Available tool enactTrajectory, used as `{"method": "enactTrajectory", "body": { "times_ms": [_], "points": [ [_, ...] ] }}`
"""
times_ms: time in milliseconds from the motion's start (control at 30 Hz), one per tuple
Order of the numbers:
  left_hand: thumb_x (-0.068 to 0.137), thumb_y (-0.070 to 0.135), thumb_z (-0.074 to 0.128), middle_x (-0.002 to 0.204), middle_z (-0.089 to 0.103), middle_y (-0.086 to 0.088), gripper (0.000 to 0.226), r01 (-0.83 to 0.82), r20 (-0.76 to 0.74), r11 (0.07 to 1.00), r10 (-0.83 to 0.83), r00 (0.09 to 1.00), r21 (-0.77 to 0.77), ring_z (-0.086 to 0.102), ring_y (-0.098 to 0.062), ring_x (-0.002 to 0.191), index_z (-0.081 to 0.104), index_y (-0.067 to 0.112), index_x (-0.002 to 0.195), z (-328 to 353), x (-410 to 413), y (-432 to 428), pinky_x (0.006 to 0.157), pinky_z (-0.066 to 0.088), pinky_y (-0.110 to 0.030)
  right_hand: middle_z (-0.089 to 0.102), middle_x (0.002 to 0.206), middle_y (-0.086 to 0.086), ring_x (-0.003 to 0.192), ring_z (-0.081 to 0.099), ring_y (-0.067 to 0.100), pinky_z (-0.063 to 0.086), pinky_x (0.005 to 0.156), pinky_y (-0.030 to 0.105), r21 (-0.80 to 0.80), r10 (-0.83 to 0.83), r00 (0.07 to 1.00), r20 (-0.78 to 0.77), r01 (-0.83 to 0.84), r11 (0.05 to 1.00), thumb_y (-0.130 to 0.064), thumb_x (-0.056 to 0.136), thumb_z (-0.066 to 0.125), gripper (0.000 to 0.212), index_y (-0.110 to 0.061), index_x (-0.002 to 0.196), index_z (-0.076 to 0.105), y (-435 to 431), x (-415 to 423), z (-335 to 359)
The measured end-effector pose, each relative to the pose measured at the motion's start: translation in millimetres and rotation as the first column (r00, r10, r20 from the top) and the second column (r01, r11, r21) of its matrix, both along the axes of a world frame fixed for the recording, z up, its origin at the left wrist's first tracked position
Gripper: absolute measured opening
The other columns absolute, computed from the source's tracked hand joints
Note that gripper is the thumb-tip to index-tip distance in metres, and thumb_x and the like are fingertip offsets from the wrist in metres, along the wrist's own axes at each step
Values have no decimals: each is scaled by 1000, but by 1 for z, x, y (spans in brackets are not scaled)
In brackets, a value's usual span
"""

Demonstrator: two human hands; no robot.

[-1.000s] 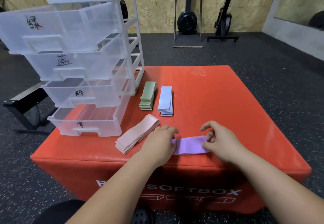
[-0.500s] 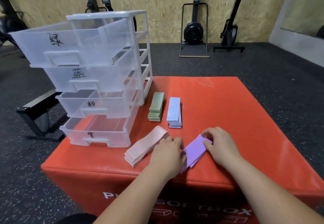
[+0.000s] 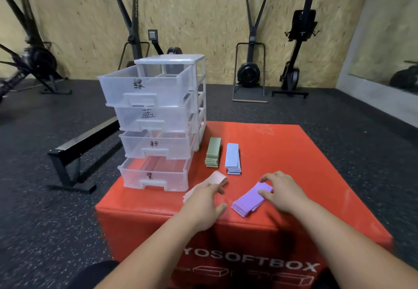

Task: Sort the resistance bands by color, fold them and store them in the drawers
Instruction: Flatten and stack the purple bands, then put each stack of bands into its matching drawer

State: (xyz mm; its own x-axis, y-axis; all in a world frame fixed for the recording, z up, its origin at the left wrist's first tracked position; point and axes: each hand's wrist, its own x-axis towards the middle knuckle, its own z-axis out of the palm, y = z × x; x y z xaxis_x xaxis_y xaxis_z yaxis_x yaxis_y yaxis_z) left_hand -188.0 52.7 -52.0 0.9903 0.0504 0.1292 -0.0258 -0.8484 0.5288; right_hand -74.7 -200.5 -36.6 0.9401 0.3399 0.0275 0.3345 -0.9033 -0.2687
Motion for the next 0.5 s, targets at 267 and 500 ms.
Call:
{"method": "enactTrajectory", "body": {
  "times_ms": [267, 500],
  "points": [
    [93, 45, 70, 146, 59, 2, 50, -61, -68, 993, 55, 996, -96, 57, -18, 132, 60, 29, 140, 35, -25, 22, 110, 43, -30, 47, 146, 9, 135, 46, 33, 38, 114, 37, -124, 84, 987, -135, -101, 987, -57, 93, 66, 60, -34, 146, 50, 36, -25, 48],
    [91, 49, 68, 154, 55, 1, 66, -63, -66, 990, 54, 996, -129, 52, -20, 141, 54, 22, 150, 67, 22, 23, 115, 39, -30, 50, 147, 5, 134, 49, 31, 41, 112, 40, -114, 140, 984, -105, -152, 982, -57, 92, 67, 61, -36, 146, 49, 67, 25, 78]
  ]
}}
